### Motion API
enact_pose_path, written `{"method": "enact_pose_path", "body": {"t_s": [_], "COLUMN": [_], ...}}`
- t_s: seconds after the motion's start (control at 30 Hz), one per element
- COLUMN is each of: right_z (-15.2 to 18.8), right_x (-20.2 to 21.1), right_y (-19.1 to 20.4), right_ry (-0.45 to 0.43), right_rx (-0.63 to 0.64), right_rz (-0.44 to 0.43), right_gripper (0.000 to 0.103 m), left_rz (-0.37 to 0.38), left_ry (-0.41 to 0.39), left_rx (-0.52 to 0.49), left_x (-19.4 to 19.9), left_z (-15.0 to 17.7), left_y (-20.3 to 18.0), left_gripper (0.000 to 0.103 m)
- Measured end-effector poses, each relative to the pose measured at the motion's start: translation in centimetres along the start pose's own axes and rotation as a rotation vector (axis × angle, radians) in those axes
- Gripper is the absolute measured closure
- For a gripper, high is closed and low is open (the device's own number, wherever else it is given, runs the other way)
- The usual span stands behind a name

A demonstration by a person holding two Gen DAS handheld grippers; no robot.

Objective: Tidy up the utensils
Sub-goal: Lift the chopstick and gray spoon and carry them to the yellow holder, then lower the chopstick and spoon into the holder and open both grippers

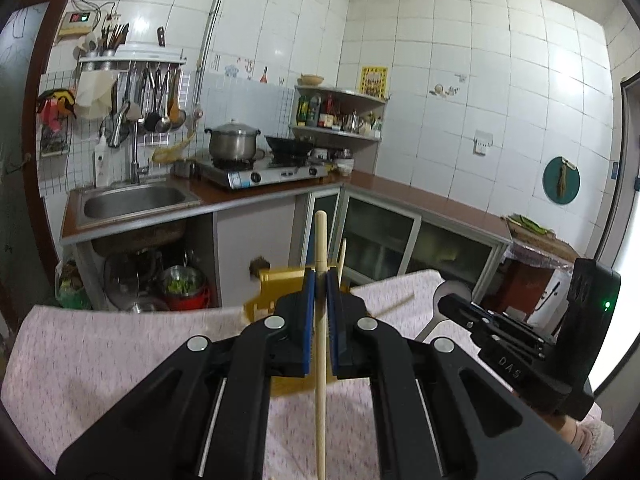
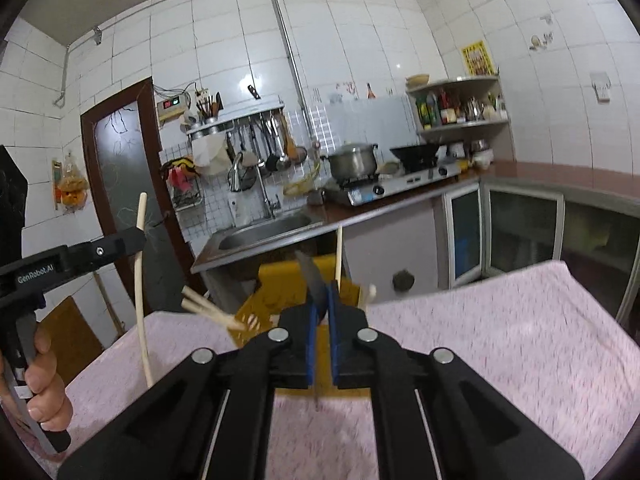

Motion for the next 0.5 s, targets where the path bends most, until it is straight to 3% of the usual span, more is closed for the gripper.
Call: {"method": "enact_pose_path", "body": {"t_s": [0.5], "right_z": [-1.5], "right_x": [-0.3], "right_y": [-0.1], "right_ry": [0.001], "right_rx": [0.012], "right_rz": [0.037], "right_gripper": [0.098], "left_rz": [-0.003], "left_ry": [-0.010], "left_rx": [0.021], "left_x": [-1.2], "left_z": [-0.7], "left_y": [0.9], "left_gripper": [0.099]}}
Point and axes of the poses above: each gripper's, at about its wrist camera, not at the fingertips, and x roughly against the way its jaws point, y to its left, z to its underside, the point moved 2 cm from there along -x, roughly the way its jaws point, and after that the axes turned 14 degrees about y, right-handed, at the moved point
